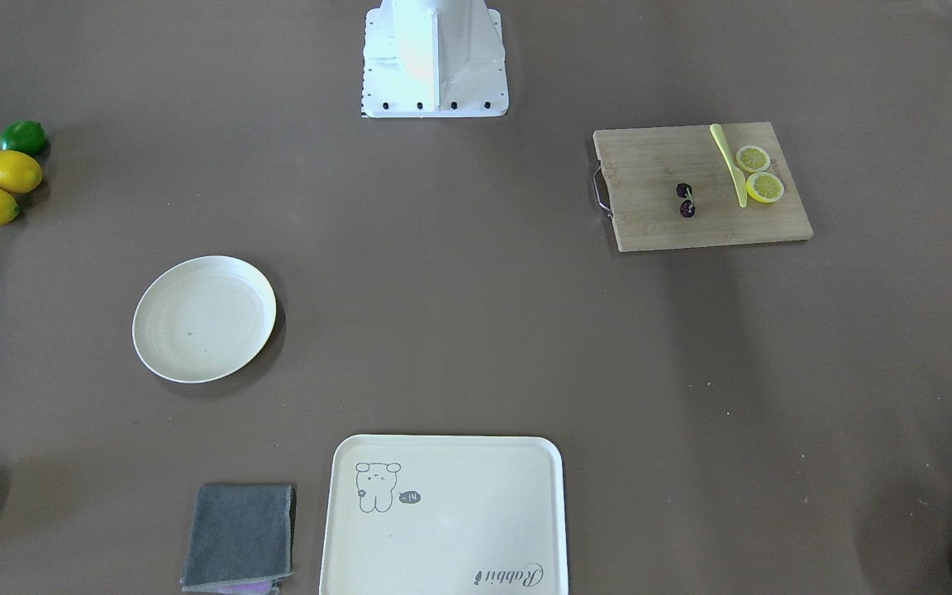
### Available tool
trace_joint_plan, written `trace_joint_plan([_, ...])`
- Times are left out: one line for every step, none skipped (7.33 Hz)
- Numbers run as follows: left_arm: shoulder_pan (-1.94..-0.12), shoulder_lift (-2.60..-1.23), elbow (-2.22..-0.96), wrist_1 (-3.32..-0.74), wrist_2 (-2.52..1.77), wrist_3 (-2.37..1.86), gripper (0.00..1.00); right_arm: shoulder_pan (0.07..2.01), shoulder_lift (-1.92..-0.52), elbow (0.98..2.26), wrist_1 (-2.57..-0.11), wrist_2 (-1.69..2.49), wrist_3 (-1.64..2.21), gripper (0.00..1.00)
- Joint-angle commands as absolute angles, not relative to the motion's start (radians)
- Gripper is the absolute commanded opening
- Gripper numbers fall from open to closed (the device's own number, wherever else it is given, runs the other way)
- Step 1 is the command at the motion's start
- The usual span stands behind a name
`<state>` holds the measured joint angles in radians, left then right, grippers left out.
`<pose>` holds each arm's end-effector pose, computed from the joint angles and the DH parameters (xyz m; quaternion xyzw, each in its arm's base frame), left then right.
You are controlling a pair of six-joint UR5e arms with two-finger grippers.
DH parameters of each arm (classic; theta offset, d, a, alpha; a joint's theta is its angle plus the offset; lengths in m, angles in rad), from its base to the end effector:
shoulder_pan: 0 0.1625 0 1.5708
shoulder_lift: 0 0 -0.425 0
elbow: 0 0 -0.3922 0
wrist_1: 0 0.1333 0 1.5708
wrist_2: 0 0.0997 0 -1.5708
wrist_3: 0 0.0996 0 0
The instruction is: Place red cherry on plate
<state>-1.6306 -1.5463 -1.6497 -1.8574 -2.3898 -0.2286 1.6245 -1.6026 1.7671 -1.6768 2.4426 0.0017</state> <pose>-0.0902 -0.4934 0.5968 0.1220 0.4041 -0.0630 0.9043 0.0826 -0.4729 0.5812 0.0375 -0.4212 0.0128 0.9061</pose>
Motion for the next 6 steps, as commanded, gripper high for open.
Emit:
trace_joint_plan([-1.631,-1.546,-1.649,-1.858,-2.390,-0.229,0.98,1.624,-1.603,1.769,-1.675,2.442,0.005,1.00])
trace_joint_plan([-1.628,-1.546,-1.649,-1.858,-2.390,-0.229,0.98,1.624,-1.603,1.770,-1.675,2.442,-0.003,1.00])
trace_joint_plan([-1.625,-1.546,-1.649,-1.856,-2.390,-0.229,0.98,1.624,-1.601,1.770,-1.675,2.444,-0.005,1.00])
trace_joint_plan([-1.624,-1.546,-1.649,-1.858,-2.390,-0.229,0.98,1.624,-1.603,1.770,-1.674,2.444,-0.003,1.00])
trace_joint_plan([-1.624,-1.546,-1.649,-1.856,-2.390,-0.229,0.98,1.624,-1.601,1.770,-1.674,2.444,-0.002,1.00])
trace_joint_plan([-1.624,-1.546,-1.649,-1.856,-2.390,-0.229,0.98,1.624,-1.600,1.770,-1.674,2.442,0.003,1.00])
